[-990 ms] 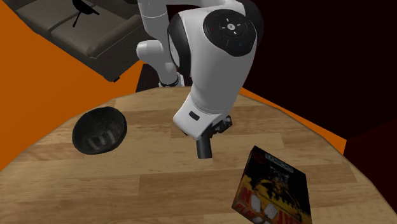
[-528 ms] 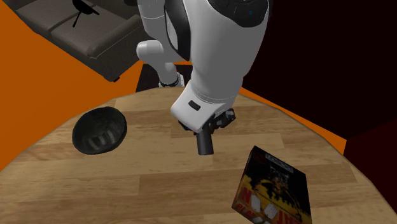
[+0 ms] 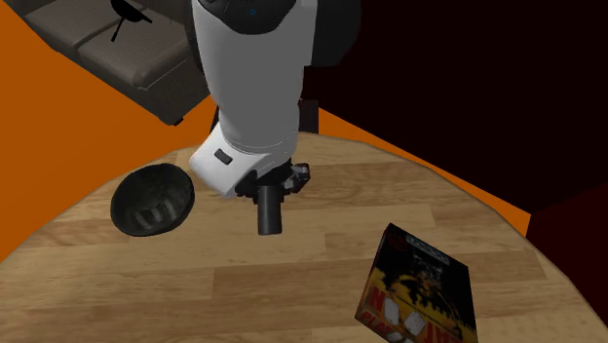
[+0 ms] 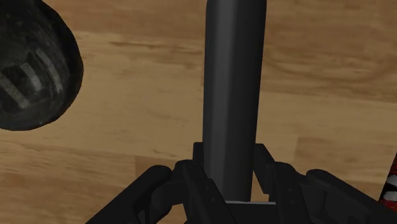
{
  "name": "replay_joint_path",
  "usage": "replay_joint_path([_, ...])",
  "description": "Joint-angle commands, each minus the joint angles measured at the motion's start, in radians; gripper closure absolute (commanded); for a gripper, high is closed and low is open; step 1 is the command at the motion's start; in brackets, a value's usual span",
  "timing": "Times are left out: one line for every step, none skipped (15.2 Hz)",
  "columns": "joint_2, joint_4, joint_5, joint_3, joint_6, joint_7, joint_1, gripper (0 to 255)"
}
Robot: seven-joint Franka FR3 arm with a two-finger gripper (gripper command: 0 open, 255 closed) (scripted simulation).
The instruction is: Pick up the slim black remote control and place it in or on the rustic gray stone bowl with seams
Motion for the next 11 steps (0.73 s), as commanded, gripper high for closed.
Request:
replay_joint_path([-0.029, -0.032, 0.003, -0.031, 0.008, -0.054, -0.019, 255])
replay_joint_path([-0.040, -0.046, 0.003, -0.048, 0.012, -0.079, -0.029, 255])
replay_joint_path([-0.050, -0.058, 0.002, -0.064, 0.016, -0.105, -0.038, 255])
replay_joint_path([-0.059, -0.070, 0.000, -0.079, 0.020, -0.130, -0.048, 255])
replay_joint_path([-0.067, -0.080, -0.001, -0.095, 0.024, -0.155, -0.057, 255])
replay_joint_path([-0.073, -0.089, -0.003, -0.111, 0.027, -0.180, -0.066, 255])
replay_joint_path([-0.079, -0.096, -0.006, -0.127, 0.031, -0.205, -0.076, 255])
replay_joint_path([-0.084, -0.103, -0.009, -0.143, 0.035, -0.229, -0.085, 255])
replay_joint_path([-0.087, -0.109, -0.012, -0.159, 0.038, -0.254, -0.094, 255])
replay_joint_path([-0.089, -0.113, -0.015, -0.175, 0.042, -0.279, -0.103, 255])
replay_joint_path([-0.091, -0.116, -0.018, -0.191, 0.045, -0.303, -0.113, 255])
